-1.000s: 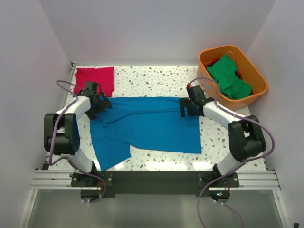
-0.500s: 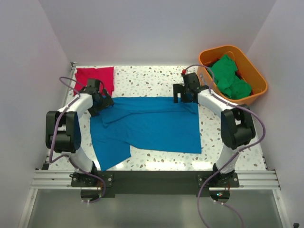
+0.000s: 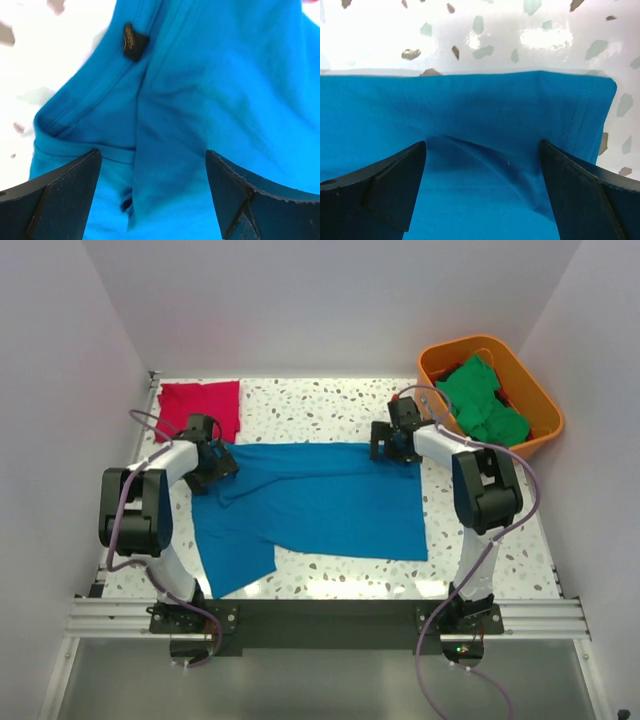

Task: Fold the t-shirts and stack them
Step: Fold the tshirt

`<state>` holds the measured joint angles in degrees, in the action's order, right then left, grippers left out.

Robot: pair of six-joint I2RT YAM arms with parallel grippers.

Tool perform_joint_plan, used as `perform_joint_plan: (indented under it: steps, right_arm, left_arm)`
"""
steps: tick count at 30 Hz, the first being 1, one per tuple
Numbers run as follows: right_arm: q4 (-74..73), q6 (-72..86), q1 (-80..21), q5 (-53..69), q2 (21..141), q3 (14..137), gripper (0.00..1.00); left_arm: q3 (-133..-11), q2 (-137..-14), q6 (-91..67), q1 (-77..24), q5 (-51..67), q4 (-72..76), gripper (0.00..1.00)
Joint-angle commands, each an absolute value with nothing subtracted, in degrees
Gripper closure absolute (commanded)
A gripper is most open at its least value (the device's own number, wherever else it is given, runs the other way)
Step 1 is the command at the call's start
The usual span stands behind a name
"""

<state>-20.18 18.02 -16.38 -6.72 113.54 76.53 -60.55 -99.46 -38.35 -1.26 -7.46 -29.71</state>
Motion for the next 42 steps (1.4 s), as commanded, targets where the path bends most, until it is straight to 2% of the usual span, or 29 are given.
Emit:
perform_joint_plan:
  steps: [1, 14, 17, 19, 25, 31, 35, 42]
  right_arm:
    - [-22.1, 19.4, -14.6, -9.5, 115.8, 78.0, 0.01]
    - [-23.4, 17.0, -11.3, -6.1, 117.9, 84.9, 0.01]
    - [-23.5, 15.0, -11.4, -3.5, 116.2, 86.6, 0.01]
    - [-24.0, 14.1, -11.6, -2.4, 113.8, 86.9, 0.01]
    - [-24.3, 11.5, -15.6, -2.4, 104.8, 82.6, 0.01]
    - [-20.0, 15.9, -20.1, -3.4, 92.6, 68.8, 0.01]
    - [-18.7, 21.1, -20.9, -4.1, 87.1, 60.8, 0.01]
    - [-18.1, 22.9, -20.9, -6.2, 79.7, 55.5, 0.01]
  left_arm:
    - [-62.7, -102.7, -38.5, -0.9, -6.9, -28.3, 0.11]
    - [-72.1, -109.3, -37.0, -1.1, -3.6, -28.9, 0.11]
    - [-73.5, -106.5, -36.4, -1.4, -3.2, -30.2, 0.07]
    - [-73.7, -102.9, -36.3, -1.5, -4.6, -32.2, 0.00]
    - [-64.5, -86.3, -38.8, -3.7, -9.7, -36.5, 0.00]
    - [-46.6, -68.6, -47.9, -7.5, -13.6, -41.6, 0.00]
    - [-37.9, -62.9, -52.2, -9.6, -12.1, -44.2, 0.00]
    - [-30.2, -58.4, -59.0, -15.4, -7.7, -43.6, 0.00]
